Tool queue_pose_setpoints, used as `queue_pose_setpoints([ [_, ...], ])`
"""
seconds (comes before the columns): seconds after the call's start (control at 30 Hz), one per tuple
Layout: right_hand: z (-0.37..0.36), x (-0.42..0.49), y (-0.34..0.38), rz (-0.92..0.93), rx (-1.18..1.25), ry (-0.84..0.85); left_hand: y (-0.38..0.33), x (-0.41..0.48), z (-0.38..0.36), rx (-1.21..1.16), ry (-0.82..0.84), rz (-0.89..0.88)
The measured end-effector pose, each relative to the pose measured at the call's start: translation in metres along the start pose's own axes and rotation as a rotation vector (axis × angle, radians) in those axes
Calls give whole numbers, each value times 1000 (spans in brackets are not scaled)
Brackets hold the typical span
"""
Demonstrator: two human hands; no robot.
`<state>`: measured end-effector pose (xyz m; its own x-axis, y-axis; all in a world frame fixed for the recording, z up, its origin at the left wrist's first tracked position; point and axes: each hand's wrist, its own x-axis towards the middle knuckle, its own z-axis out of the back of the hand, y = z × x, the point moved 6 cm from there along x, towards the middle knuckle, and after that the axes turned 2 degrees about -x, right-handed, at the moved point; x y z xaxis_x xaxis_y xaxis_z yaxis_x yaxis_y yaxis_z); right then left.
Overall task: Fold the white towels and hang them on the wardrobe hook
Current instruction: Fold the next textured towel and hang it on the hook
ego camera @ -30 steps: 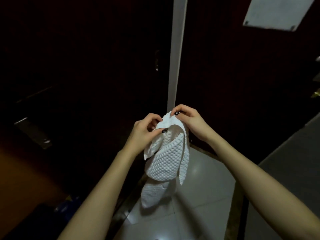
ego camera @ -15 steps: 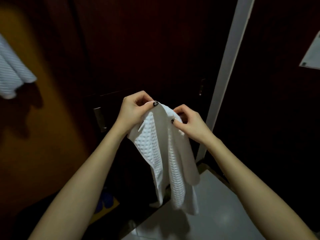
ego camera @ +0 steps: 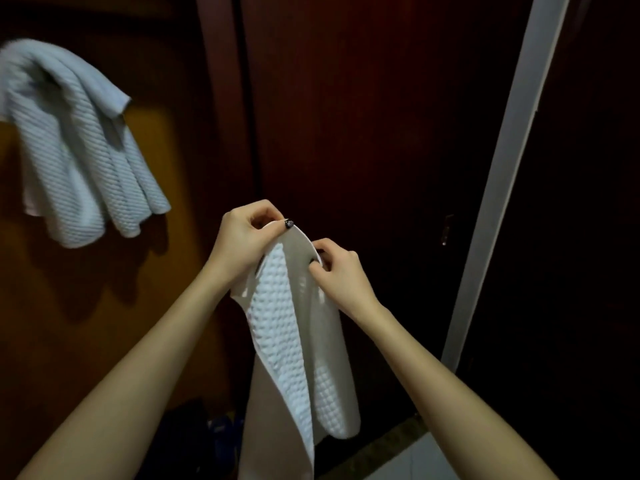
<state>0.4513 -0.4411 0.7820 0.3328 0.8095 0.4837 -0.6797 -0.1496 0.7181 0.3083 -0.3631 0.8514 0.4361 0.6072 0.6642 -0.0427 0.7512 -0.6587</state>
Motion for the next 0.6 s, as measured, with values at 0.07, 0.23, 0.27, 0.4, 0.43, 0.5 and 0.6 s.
queue_pose_setpoints([
  [0.07,-16,-1,3,-41,32,62,7,-3,25,-2,-53,35],
  [0.23,-63,-10,-6,-125,-104,216,11,-22,88,-98,-188,76],
  [0.27,-74,-12,-11,-144,-121,235,10,-26,101,-122,-215,76],
  [0.4,-99,-16,-16,-170,-206,188,12,-43,161,-123,-300,83],
  [0.43,-102,-17,-14,-165,-240,182,14,-48,176,-115,-315,89],
  [0.5,-110,-19,-7,-134,-294,185,18,-58,200,-102,-333,102],
  [0.6,-125,-27,4,-60,-355,214,30,-73,227,-35,-362,128],
])
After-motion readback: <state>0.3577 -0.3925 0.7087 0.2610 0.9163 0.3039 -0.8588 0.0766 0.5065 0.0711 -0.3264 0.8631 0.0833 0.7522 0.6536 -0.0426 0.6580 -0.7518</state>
